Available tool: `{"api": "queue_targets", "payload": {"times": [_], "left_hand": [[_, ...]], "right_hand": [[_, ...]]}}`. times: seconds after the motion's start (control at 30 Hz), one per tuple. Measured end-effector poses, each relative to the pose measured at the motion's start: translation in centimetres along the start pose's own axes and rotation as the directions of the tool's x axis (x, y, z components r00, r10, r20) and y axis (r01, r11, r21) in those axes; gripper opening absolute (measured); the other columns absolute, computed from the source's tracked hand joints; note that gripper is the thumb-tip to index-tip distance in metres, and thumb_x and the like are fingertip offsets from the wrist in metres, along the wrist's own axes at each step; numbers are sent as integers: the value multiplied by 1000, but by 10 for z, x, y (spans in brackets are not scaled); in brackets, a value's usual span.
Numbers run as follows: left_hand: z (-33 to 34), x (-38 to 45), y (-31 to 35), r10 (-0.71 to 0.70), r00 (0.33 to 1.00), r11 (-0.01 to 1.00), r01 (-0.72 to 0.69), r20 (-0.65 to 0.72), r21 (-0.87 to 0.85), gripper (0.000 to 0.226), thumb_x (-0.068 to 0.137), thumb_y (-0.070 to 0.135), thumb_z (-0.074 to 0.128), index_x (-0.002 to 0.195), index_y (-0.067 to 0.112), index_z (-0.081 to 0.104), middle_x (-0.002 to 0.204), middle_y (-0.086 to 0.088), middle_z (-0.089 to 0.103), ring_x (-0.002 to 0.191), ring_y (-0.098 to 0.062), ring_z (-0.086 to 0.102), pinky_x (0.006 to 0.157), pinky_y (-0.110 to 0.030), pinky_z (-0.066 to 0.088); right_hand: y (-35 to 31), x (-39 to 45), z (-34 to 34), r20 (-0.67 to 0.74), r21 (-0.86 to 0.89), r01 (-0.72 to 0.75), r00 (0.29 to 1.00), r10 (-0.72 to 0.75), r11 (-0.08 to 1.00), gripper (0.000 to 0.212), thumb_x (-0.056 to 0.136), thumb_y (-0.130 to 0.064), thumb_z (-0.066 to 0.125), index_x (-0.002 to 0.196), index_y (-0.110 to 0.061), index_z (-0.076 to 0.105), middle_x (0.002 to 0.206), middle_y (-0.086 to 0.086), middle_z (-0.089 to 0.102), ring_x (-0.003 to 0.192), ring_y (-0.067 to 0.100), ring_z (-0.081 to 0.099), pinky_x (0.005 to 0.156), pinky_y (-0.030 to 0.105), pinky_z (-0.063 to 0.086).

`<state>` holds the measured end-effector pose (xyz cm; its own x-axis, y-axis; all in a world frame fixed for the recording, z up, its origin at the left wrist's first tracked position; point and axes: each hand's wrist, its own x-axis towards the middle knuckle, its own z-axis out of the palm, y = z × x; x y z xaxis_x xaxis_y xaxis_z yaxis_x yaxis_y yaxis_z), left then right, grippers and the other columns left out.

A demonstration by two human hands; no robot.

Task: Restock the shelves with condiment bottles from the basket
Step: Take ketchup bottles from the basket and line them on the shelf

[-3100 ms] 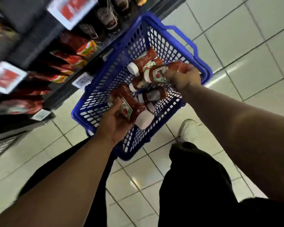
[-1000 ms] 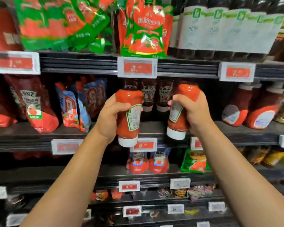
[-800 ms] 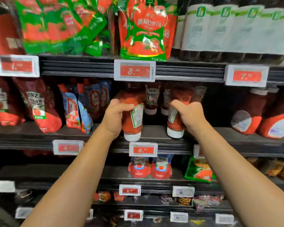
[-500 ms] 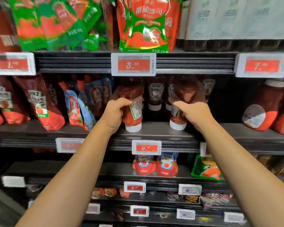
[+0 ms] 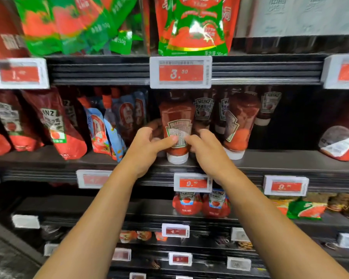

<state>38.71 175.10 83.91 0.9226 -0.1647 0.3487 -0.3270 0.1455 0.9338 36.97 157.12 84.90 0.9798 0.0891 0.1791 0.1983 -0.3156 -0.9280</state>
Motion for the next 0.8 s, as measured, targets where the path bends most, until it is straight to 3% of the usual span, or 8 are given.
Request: {"api": "queue_targets", "payload": {"times": [0.1,0.17,0.33,0.43,0.53,0.63,0.7,0.8], "left_hand": [[0,1,1,11,998,999,-14,56,45,38,86,26,74,122,19,67,121,-9,73,116,-27,68,94,-33,55],[1,2,1,38,998,994,-43,45,99,34,86,30,74,120,26,68,120,-5,73,116,-24,68,96,-34,54],[0,4,-3,105,979,972,-63,-176,228,26,85,25,74,108,27,62,105,-1,75,104,-18,71,93,-40,57],[1,4,-1,140,979,930,-79,-149,358,14,94,16,62,107,17,67,102,4,76,100,-13,71,91,-34,57],[4,1,4,115,988,945,-75,-107,319,22,95,17,61,115,16,68,107,6,76,104,-11,70,88,-25,55],[7,-5,5,54,996,978,-38,-73,207,47,81,35,75,122,21,58,113,5,74,110,-11,69,94,-29,56],[10,-6,6,58,998,959,-51,-19,278,54,75,41,80,121,28,54,116,12,72,112,-7,67,93,-25,55],[14,-5,11,88,996,920,-91,26,382,44,80,40,79,117,40,55,117,24,69,113,1,64,90,-15,52]], "right_hand": [[9,2,3,37,-34,36,999,-35,999,38,78,-54,52,110,-36,62,105,-20,70,95,-8,62,86,27,48],[14,3,1,31,-3,70,997,-70,998,41,79,-51,55,117,-39,62,110,-19,72,101,-5,65,96,35,52],[16,1,-3,-37,85,88,996,-85,992,49,80,-50,60,124,-30,62,116,-12,73,109,7,69,100,43,54],[17,-1,-3,-112,72,42,993,-34,997,72,72,-62,63,130,-19,59,118,-5,72,109,11,68,99,45,55],[15,-4,-5,-134,55,67,989,-59,996,53,74,-60,63,111,-23,65,103,-8,75,98,8,71,93,44,57],[14,-5,-5,-123,26,66,990,-62,997,51,72,-62,66,110,-27,62,105,-9,73,96,4,69,90,40,57],[12,-6,-6,-88,-9,57,994,-58,998,56,71,-65,70,116,-33,57,111,-17,69,94,-4,67,84,30,55],[11,-8,-8,-78,66,85,994,-79,994,54,73,-54,80,117,-34,55,110,-22,69,98,-9,66,81,22,57]]}}
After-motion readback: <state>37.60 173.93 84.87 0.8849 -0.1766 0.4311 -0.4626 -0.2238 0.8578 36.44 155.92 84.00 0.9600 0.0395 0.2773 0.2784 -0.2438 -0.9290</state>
